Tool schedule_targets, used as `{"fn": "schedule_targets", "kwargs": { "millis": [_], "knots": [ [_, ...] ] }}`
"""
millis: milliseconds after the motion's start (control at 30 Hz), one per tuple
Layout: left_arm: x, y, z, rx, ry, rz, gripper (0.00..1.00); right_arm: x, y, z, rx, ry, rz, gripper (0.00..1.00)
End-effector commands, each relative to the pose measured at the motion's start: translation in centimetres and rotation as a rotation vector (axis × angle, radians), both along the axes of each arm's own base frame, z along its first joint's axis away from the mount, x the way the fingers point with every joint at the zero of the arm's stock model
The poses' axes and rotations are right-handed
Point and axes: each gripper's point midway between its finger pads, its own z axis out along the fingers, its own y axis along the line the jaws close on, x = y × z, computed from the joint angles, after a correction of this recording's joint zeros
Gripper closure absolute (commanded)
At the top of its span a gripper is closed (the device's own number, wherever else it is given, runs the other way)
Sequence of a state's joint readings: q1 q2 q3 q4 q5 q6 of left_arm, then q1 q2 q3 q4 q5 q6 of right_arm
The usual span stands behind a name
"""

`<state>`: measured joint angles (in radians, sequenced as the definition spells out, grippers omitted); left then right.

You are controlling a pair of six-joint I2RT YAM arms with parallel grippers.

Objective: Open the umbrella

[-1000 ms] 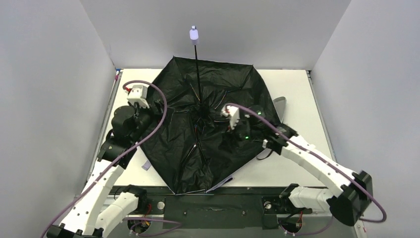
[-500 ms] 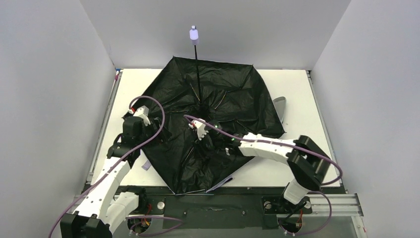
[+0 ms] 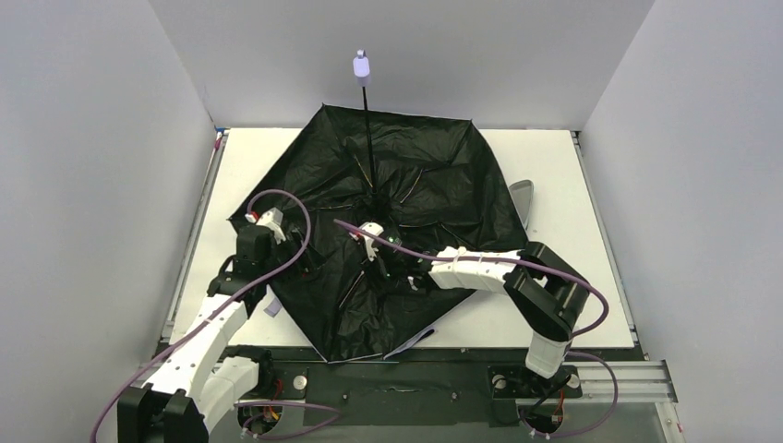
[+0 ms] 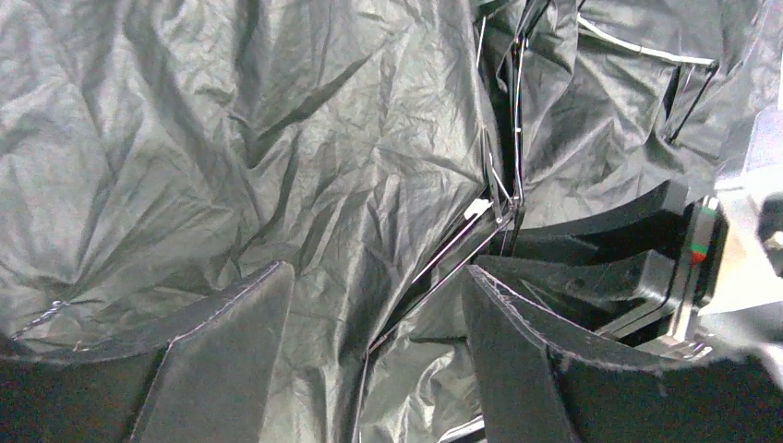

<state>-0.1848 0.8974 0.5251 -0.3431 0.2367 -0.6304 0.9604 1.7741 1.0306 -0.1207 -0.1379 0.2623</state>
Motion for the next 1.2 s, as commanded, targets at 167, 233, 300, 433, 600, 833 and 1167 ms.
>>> {"fn": "schedule_targets", "kwargs": {
  "millis": [167,233,300,433,600,833,1167],
  "knots": [
    [-0.2,-3.8,-0.8,0.041,-0.082,-0.166,0.41,1.4,2.2,4.6,0.315,0.121,0.006,1.00],
    [-0.2,-4.8,-0.8,0.044,-0.129,-0.212,0.43,1.6,2.5,6.6,0.379,0.129,0.026,1.00],
    [-0.1,-5.8,-0.9,0.038,-0.165,-0.260,0.44,1.6,2.7,7.9,0.418,0.143,0.047,1.00],
    [1.0,-7.8,-0.4,-0.013,-0.240,-0.318,0.47,1.0,2.3,8.3,0.447,0.193,0.064,1.00],
    [2.4,-10.6,0.9,-0.043,-0.319,-0.363,0.47,0.5,2.0,8.2,0.450,0.216,0.097,1.00],
    [3.8,-11.9,-0.4,0.037,-0.313,-0.363,0.51,0.5,2.6,8.9,0.485,0.216,0.113,1.00],
    [4.6,-11.0,-2.0,0.095,-0.256,-0.296,0.88,-0.5,3.0,10.5,0.558,0.233,0.143,1.00]
  ]
}}
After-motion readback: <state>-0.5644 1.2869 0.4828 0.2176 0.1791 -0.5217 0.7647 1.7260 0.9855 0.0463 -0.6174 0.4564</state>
